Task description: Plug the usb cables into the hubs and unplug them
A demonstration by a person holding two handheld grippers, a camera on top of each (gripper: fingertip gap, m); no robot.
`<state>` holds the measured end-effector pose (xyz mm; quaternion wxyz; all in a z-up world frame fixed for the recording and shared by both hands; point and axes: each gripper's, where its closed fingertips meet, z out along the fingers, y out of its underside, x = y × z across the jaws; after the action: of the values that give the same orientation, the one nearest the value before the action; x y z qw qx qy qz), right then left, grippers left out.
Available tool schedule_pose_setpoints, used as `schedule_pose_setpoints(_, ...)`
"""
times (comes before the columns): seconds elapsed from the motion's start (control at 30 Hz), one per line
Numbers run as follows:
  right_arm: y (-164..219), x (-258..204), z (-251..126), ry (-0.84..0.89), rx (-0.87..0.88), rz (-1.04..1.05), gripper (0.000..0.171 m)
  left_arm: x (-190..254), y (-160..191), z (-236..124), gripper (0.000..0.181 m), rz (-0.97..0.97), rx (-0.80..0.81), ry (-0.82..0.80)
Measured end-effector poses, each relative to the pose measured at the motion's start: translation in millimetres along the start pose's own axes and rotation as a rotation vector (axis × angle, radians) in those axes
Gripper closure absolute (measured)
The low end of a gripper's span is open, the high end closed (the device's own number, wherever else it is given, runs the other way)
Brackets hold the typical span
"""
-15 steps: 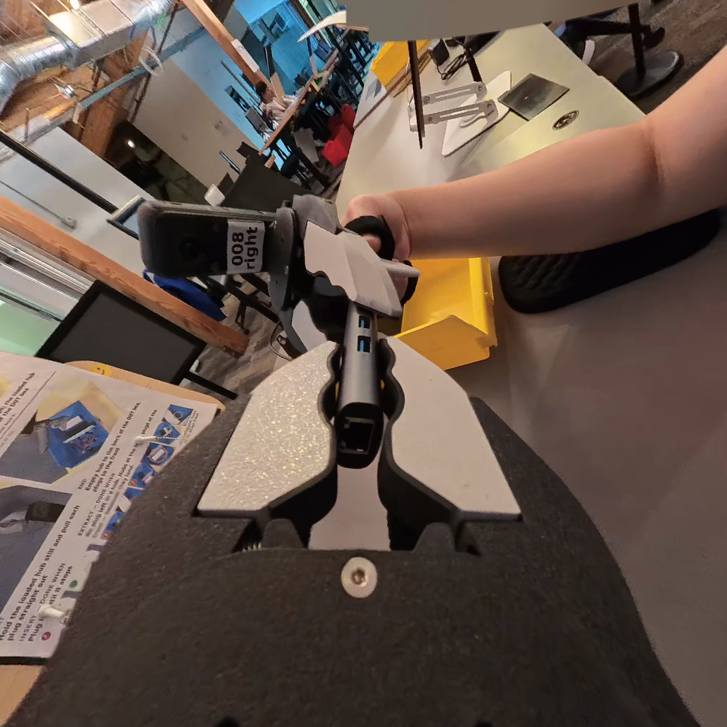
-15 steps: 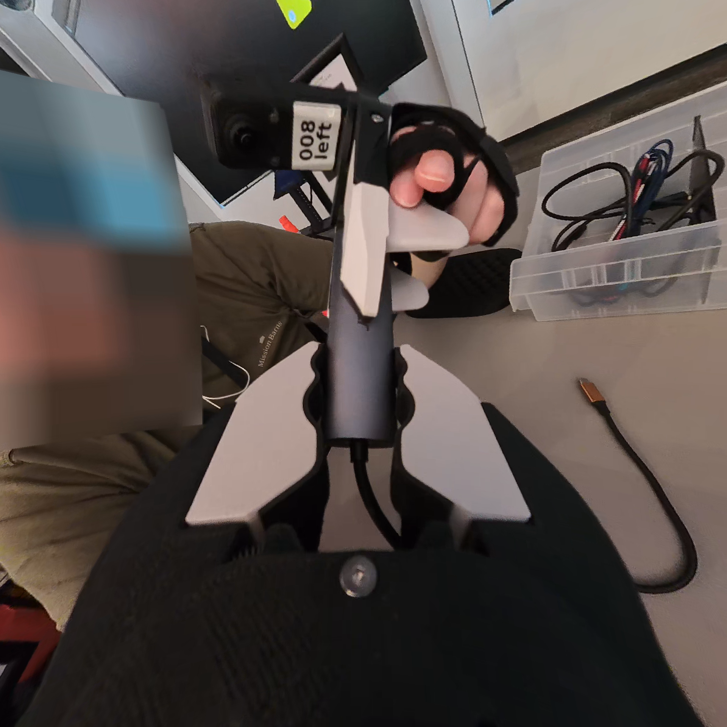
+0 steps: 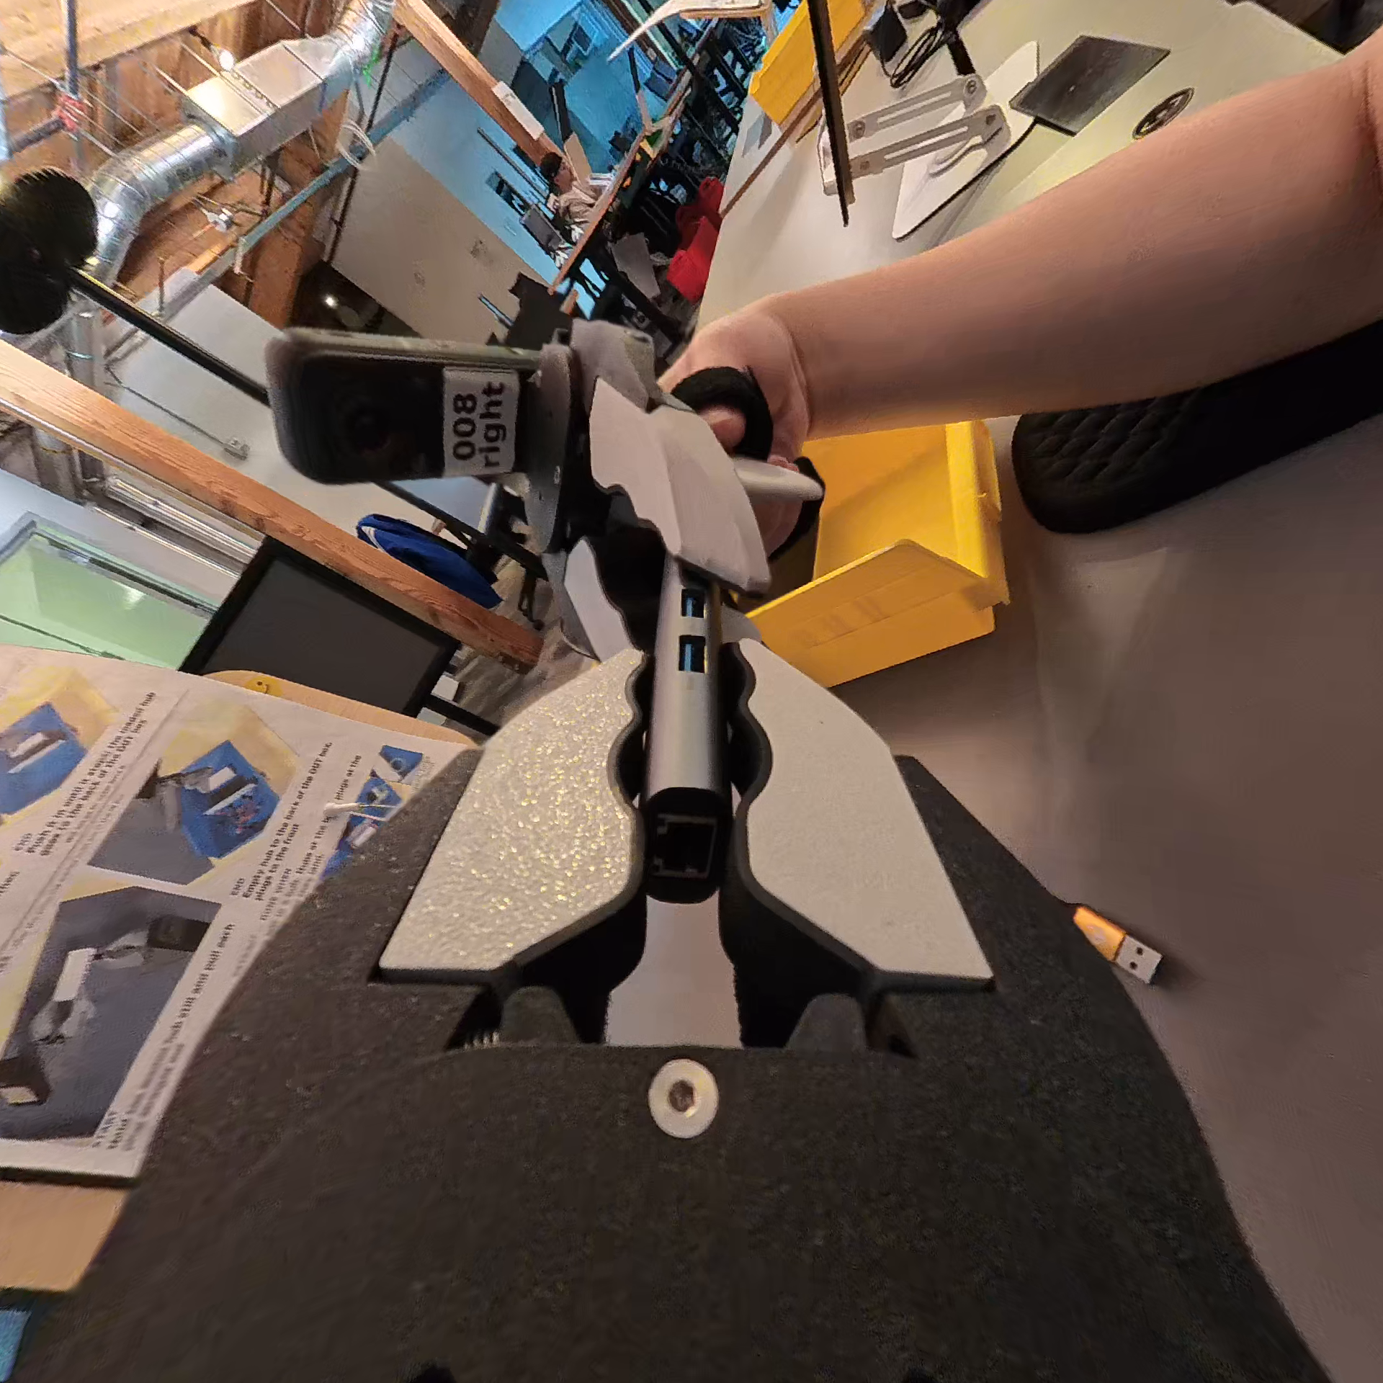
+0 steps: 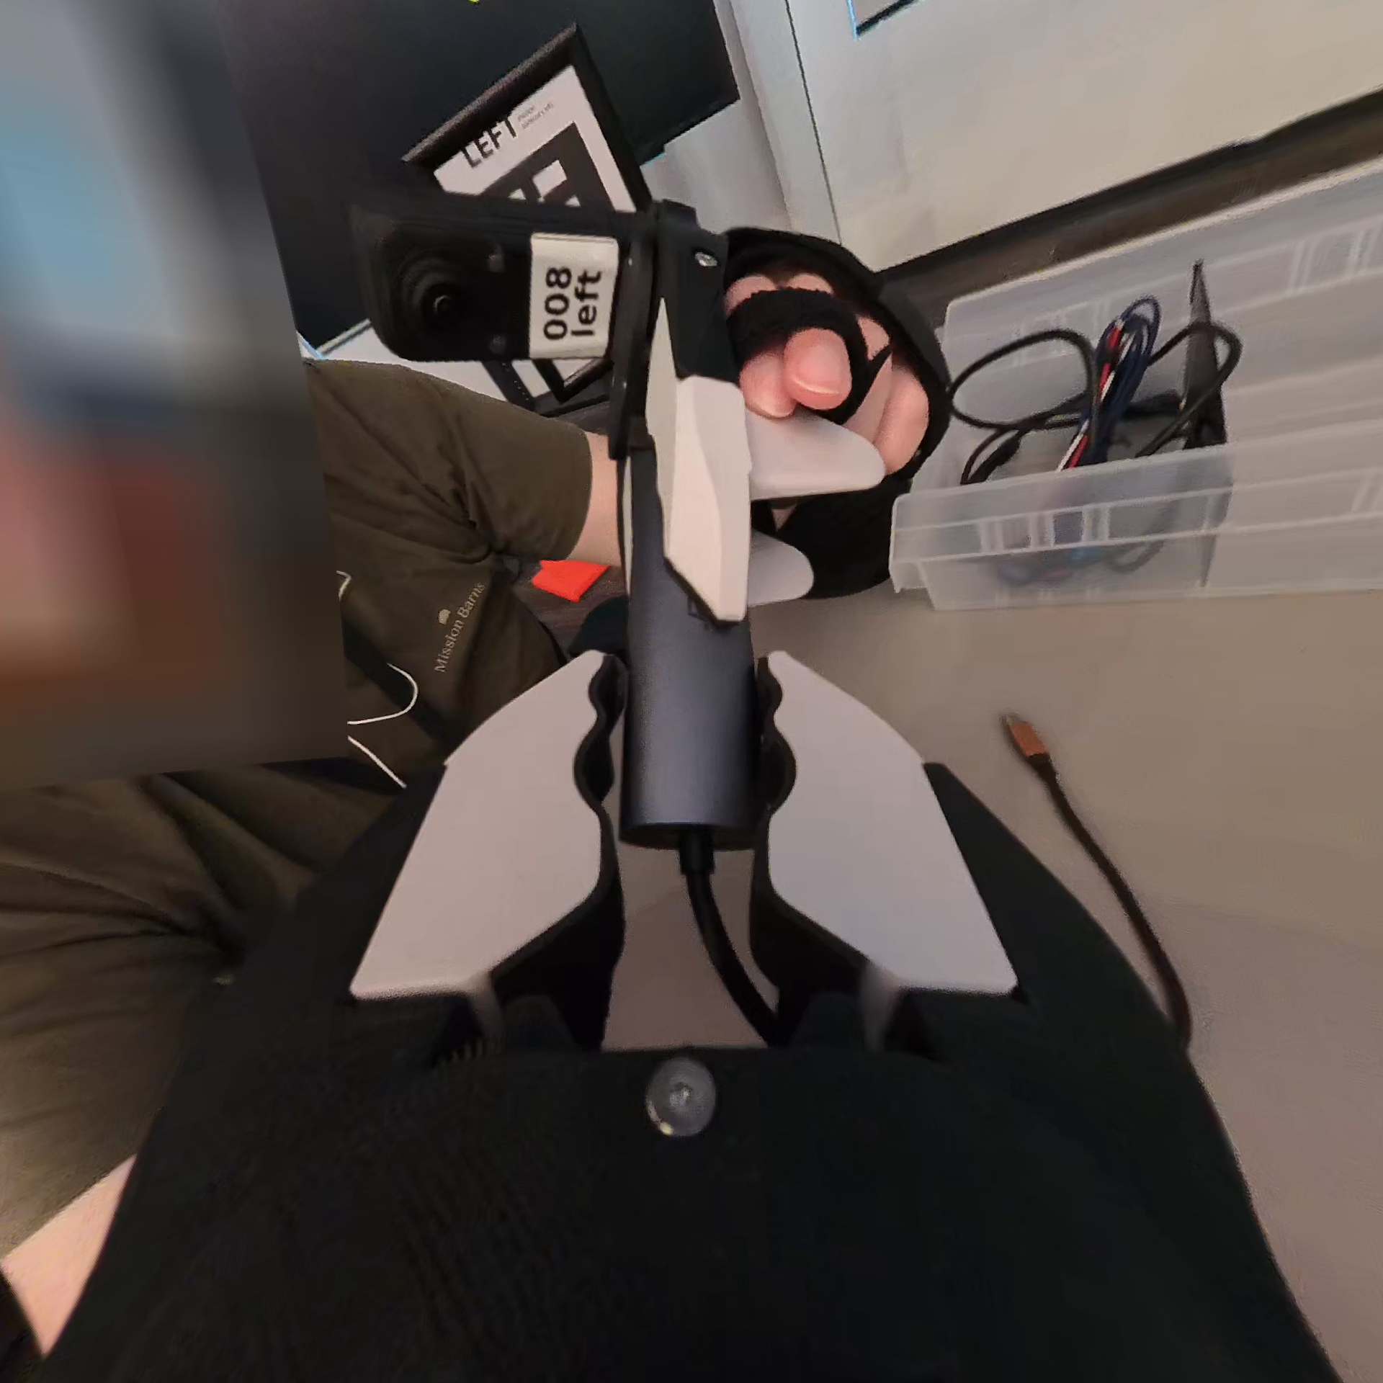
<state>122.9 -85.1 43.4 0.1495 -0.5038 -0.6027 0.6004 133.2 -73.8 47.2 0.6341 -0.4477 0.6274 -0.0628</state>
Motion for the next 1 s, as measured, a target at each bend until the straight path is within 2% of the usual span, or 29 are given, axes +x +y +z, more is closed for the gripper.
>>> schedule_pose_setpoints(0.13,-9.5,-4.2,-8.2,0.057,0.041,-0.071,0.121,-4.8,-5.2,-6.6,0.163,0.091,-0.002,-0.05)
schedule_pose_setpoints(0.23,-19.5,-8.6,-18.3,0.074,0.103,-0.105,0.12,-7.4,-9.7,-10.9,0.163,0.144,-0.007,-0.084)
schedule_pose_setpoints(0.37,-15.6,-7.7,-18.0,0.082,0.079,-0.101,0.12,-8.0,-13.2,-12.9,0.163,0.133,0.005,-0.08)
schedule_pose_setpoints(0.57,-10.0,-8.4,-7.4,0.021,0.044,-0.058,0.138,-5.9,-12.6,-13.4,0.163,0.132,0.002,-0.061)
schedule_pose_setpoints(1.0,-11.5,8.2,-8.2,0.031,0.091,-0.056,0.137,-8.2,4.1,-11.0,0.163,0.13,-0.052,-0.054)
